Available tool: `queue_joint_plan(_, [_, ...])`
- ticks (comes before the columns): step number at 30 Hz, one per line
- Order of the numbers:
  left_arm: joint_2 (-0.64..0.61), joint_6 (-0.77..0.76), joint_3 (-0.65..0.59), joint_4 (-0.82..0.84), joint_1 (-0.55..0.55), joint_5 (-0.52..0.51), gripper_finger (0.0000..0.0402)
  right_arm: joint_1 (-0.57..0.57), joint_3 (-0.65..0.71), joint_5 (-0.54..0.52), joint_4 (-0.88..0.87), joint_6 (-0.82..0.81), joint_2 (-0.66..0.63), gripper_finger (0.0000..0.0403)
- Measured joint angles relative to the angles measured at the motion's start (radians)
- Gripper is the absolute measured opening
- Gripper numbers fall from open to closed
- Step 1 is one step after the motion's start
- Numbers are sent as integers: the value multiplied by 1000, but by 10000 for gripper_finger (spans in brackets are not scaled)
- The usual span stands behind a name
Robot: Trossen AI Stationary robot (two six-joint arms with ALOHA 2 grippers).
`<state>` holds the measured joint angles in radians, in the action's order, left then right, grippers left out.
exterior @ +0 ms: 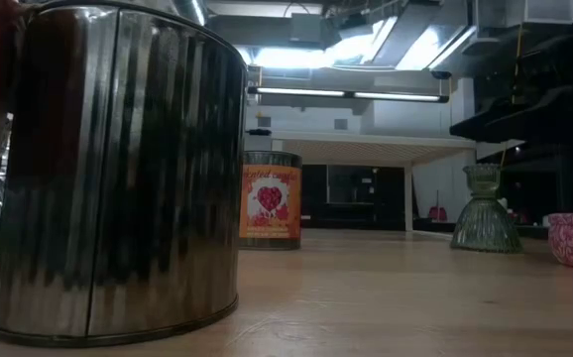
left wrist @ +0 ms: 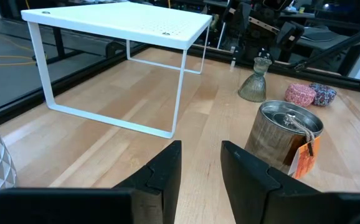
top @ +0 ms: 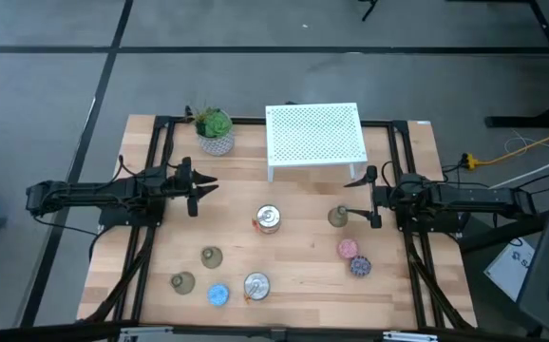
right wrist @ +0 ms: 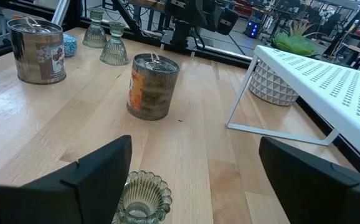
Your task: Pick & Place candle stick holders
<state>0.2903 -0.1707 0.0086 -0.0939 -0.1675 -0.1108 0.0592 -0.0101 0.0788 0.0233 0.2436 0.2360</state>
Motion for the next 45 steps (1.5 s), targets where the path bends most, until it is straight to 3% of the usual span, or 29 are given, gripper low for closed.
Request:
queue_joint_plan(32, [0, 0, 0, 0, 0, 0, 107, -5, 0, 3, 5, 0, 0, 355])
queue_joint_plan(39, [0, 0, 0, 0, 0, 0, 107, -84, -14, 3, -18, 0, 5, 355])
queue_joint_plan(45, [0, 0, 0, 0, 0, 0, 107, -217, -135, 3, -86, -40, 63, 355])
